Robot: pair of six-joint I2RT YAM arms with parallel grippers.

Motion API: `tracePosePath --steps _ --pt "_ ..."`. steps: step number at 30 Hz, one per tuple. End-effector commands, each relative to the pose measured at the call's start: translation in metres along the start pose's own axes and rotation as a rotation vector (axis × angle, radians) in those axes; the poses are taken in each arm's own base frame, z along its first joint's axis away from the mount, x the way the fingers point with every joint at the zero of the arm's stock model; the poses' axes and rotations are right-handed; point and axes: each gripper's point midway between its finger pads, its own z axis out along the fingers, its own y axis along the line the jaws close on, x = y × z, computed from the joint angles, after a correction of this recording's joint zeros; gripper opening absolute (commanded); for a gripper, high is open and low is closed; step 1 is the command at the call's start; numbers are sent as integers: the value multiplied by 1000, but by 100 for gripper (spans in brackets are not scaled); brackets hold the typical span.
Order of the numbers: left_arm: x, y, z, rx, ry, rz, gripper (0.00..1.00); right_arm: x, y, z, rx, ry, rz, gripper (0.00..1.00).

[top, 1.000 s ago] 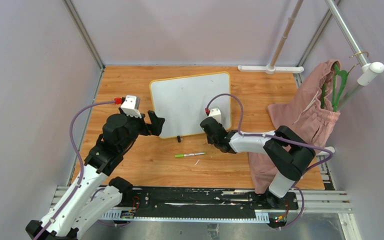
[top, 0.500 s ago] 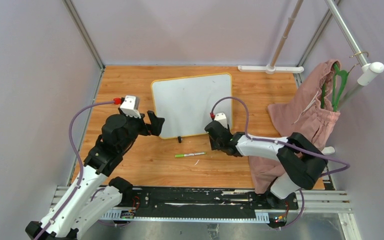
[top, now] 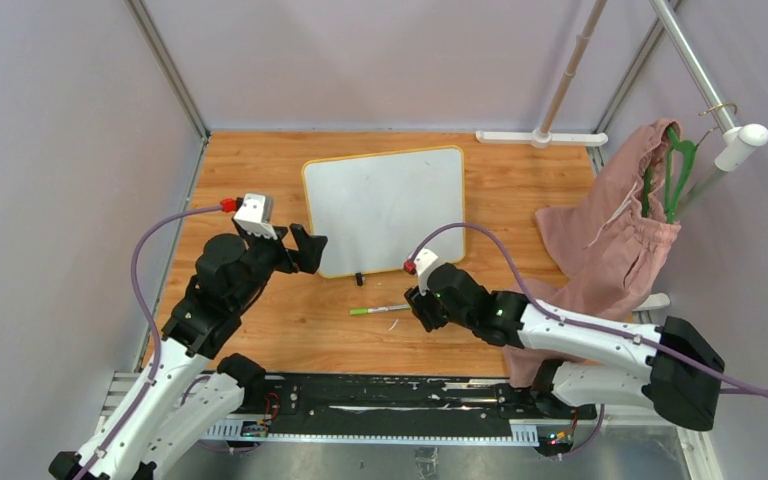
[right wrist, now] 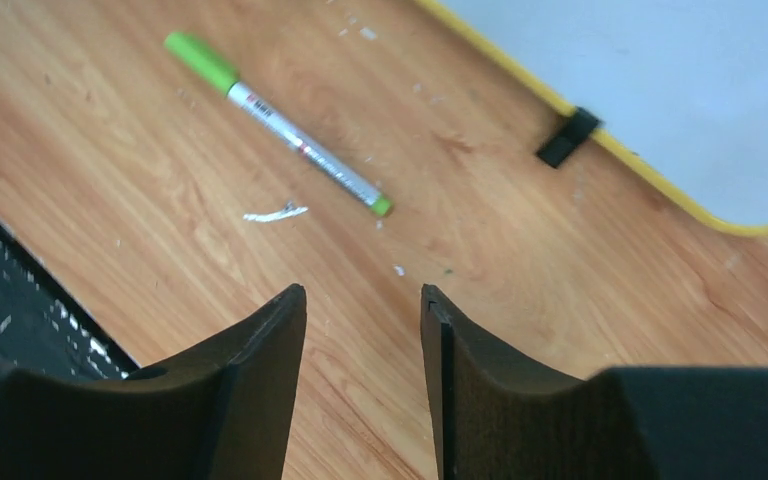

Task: Write a sentence on the whiteboard
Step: Move the whiteboard to the center of the board, then open the whiteboard marker at the center of the board.

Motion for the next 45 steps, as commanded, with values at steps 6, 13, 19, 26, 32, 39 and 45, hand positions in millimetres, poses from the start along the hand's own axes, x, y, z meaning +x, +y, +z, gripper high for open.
tracePosePath --steps 6,13,19,26,32,39,45 --pt "-16 1 -11 -6 -81 2 100 -9 46 36 -199 84 -201 59" --pt "-19 1 -15 -10 -93 3 100 -15 60 77 -240 153 -306 62" --pt "-24 3 -19 -19 -116 9 100 0 76 88 -327 207 -308 57" --pt "-23 1 -18 -5 -111 8 100 29 66 96 -280 285 -302 51" --pt "-24 4 -19 -20 -114 10 100 42 64 95 -269 305 -279 42" --pt "-23 4 -18 -21 -111 11 100 56 47 87 -146 336 -166 9" --pt "-22 4 -17 -21 -104 10 100 72 32 72 6 356 1 0"
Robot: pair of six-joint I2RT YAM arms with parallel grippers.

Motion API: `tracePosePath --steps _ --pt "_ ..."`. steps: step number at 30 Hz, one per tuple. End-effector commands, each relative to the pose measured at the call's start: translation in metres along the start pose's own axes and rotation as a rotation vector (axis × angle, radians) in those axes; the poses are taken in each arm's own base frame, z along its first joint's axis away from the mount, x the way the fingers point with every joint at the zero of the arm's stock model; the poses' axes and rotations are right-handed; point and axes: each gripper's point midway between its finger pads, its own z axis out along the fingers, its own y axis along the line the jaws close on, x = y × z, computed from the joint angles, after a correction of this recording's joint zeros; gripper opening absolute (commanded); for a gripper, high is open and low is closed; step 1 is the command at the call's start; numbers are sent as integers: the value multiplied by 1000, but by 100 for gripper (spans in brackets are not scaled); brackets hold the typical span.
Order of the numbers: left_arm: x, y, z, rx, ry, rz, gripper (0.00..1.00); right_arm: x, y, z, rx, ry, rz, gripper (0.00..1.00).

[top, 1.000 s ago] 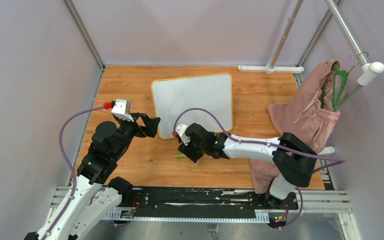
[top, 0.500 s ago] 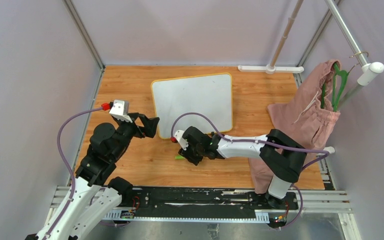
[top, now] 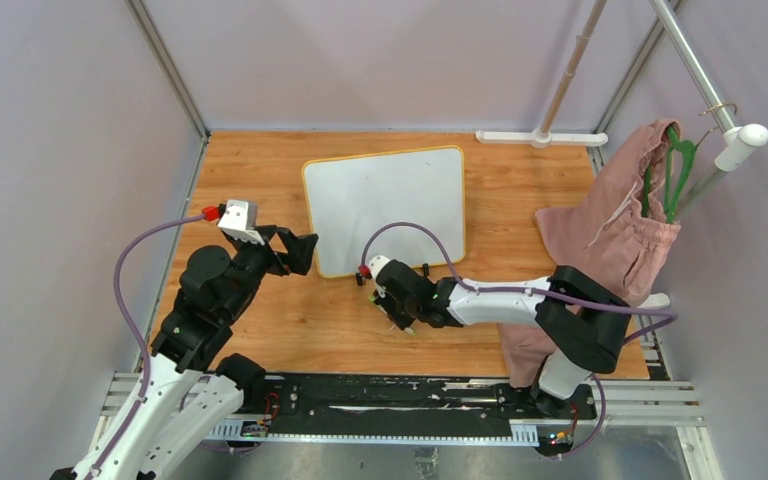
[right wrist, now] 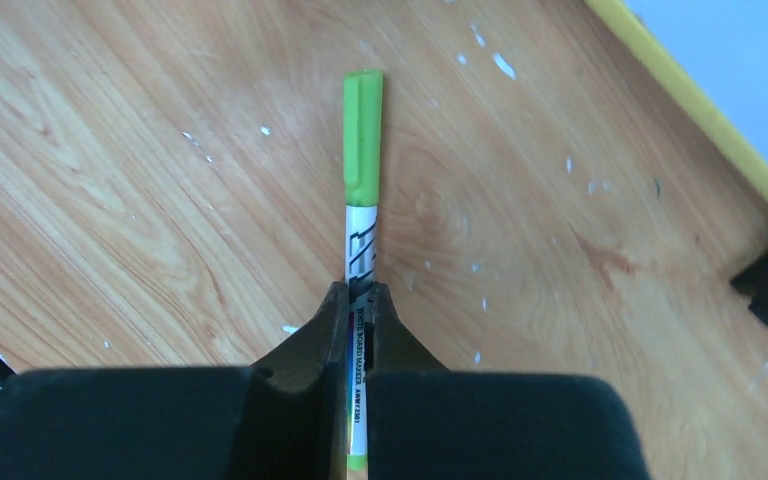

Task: Write a sentence on the whiteboard
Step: Open the whiteboard marker at the center of the board.

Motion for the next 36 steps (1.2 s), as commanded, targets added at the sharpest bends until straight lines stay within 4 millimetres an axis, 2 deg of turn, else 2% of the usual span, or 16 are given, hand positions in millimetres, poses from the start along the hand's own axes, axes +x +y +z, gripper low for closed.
tracePosePath --steps 1,2,4,6,11,14,18,20,24,28,32,36 --pt "0 -2 2 8 -3 13 100 47 -12 -11 140 108 150 0" --pt "0 -2 2 10 -3 11 100 49 -13 -13 148 110 165 3" --pt "0 -3 2 12 1 10 100 52 -14 -14 167 126 184 18" --pt "1 -3 3 14 4 10 100 55 -17 -15 189 152 178 27" --pt "1 -3 2 15 6 10 100 60 -21 -13 218 204 153 30" --pt "1 -3 2 15 4 10 100 66 -18 -9 204 236 151 25" --pt "1 -3 2 15 3 8 100 73 -15 -7 195 257 156 2" --pt "2 -4 3 17 6 9 100 72 -15 -9 195 244 166 0" --pt "2 -4 3 17 8 8 100 53 -14 -21 183 152 188 0" --pt "0 -5 4 19 -1 -11 100 18 -16 -48 167 -26 234 0" --pt "-5 -1 2 -1 -40 -33 100 -5 -16 -77 135 -162 264 0" --pt "-5 -9 4 31 -47 -86 100 -25 -10 -109 63 -290 261 0"
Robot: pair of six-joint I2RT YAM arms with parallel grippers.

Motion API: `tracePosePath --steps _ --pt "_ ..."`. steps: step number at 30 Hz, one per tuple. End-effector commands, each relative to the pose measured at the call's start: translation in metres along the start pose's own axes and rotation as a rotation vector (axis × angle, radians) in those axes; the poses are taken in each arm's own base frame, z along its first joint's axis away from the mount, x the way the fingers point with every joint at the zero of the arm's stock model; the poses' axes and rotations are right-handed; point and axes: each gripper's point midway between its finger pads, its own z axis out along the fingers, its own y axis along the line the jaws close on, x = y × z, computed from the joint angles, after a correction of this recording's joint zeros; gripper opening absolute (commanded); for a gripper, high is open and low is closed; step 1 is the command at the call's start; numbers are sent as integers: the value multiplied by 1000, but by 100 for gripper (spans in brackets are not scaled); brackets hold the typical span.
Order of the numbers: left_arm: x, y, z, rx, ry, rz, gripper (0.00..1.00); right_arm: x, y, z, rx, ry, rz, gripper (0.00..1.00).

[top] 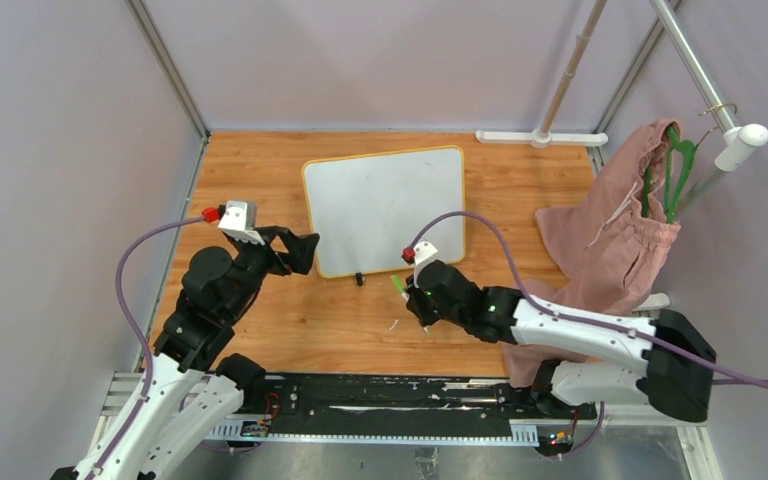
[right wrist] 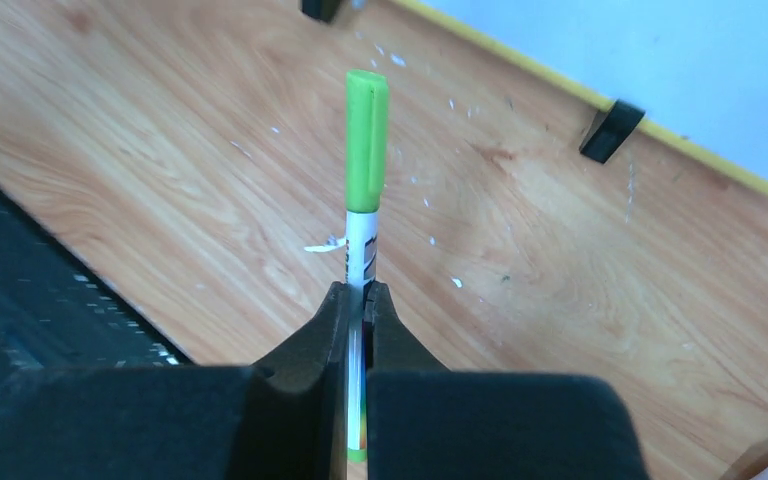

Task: Write a sentence on the whiteboard
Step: Open the whiteboard marker at the center of the board.

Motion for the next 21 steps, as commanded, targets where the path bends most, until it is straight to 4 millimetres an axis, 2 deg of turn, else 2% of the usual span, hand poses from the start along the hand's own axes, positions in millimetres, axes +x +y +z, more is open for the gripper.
tracePosePath --steps 1,3,6,7,9,14,21 --pt "-8 -16 3 66 -37 -79 100 -24 11 -31 -87 -137 16 0" --pt "-10 -38 2 179 -19 -95 100 -39 18 -50 -150 -218 13 0" --pt "-15 -81 -6 413 -3 -159 100 -56 27 -77 -238 -316 3 0" --pt "-26 -97 -11 500 -30 -202 100 -61 29 -85 -261 -340 0 0" --pt "-34 -117 -18 616 -37 -260 100 -68 34 -98 -299 -371 -4 0" --pt "-35 -139 -19 736 29 -339 100 -86 42 -116 -356 -446 15 0" --pt "-35 -154 -19 817 78 -395 98 -131 58 -137 -426 -606 52 0"
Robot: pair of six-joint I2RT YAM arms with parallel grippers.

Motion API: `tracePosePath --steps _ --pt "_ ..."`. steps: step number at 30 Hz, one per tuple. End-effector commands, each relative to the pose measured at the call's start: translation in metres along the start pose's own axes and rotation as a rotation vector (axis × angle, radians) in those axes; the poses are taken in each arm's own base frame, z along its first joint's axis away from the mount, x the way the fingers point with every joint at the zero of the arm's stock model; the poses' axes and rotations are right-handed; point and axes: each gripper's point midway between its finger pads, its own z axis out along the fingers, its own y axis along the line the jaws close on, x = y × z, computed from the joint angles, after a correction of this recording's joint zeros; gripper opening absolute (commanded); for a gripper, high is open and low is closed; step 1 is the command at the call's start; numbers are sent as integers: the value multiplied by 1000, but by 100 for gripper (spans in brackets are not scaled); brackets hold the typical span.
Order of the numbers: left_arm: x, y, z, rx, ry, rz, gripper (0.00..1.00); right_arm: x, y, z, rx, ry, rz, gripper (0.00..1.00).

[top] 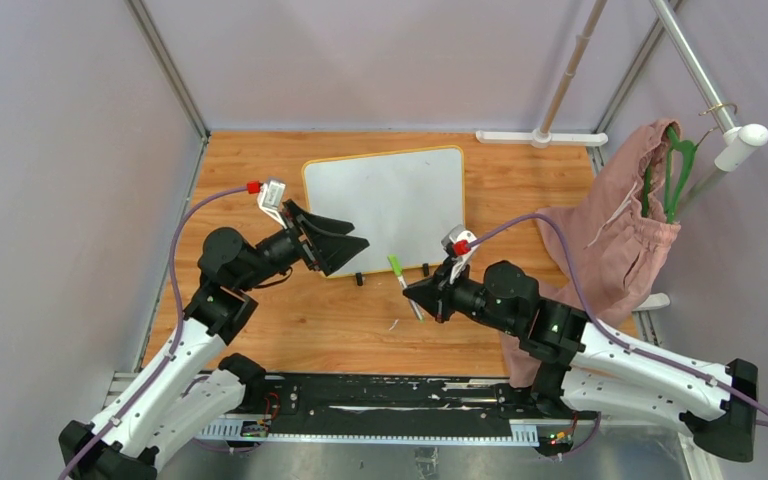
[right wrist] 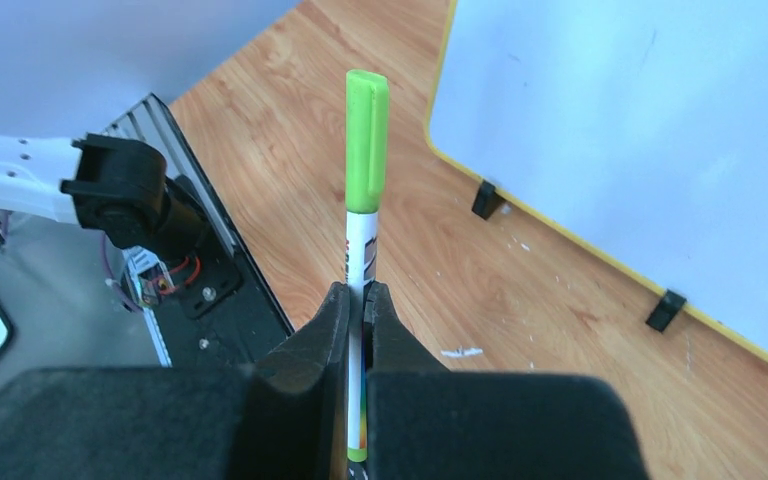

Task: Write a sentence on the whiteboard
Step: Open the whiteboard marker at the center of the board.

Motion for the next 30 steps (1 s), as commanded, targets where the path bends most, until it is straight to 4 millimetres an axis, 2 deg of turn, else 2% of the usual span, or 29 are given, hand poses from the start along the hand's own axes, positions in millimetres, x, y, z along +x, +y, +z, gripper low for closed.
tracePosePath --steps 1,8,12,21,26,30 --pt "-4 -31 1 138 19 -25 97 -54 29 3 -100 -162 8 0" --pt "-10 -50 -3 195 32 -17 94 -91 53 10 -183 -230 3 0" --pt "-10 -58 -6 229 38 -4 91 -102 62 14 -216 -251 15 0" --pt "-17 -69 -10 268 15 24 78 -112 80 20 -279 -251 25 0" --pt "-18 -67 -9 263 9 30 59 -112 88 20 -298 -242 16 0" --pt "-19 -69 -10 264 4 29 54 -109 89 20 -300 -231 16 0"
